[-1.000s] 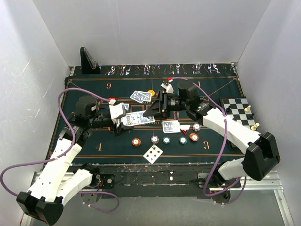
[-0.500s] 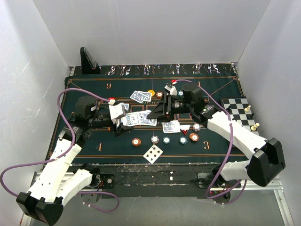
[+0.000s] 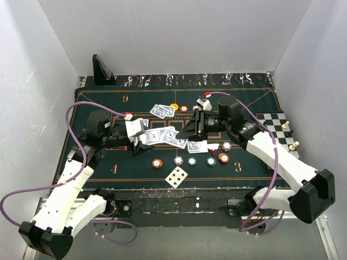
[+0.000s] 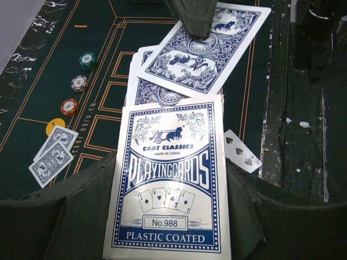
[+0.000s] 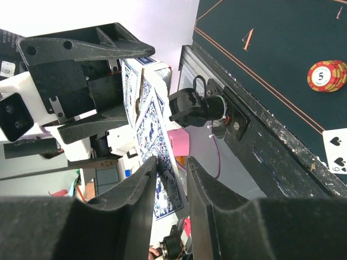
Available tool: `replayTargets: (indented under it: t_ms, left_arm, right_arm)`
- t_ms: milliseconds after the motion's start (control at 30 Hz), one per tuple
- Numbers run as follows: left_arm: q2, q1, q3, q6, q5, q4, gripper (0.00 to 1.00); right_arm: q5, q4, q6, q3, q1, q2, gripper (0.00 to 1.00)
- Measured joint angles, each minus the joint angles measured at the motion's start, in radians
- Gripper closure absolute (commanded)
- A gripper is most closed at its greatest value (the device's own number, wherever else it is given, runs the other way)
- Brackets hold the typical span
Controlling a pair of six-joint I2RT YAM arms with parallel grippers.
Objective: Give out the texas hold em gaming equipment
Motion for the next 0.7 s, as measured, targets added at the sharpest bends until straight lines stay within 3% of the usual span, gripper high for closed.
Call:
replayTargets:
  t_ms: [433, 700]
  left_arm:
    - [-0.004, 0.000, 0.000, -0.002, -0.001, 0.005, 1.00]
    - [-0.005, 0.000, 0.000, -0.002, -0.003, 0.009, 1.00]
  right_arm:
    - [0.000, -0.186, -0.089, 0.024, -0.101, -0.089, 0.84]
    - [0.023, -0.368, -0.216, 0.191, -0.190, -0.098, 0.92]
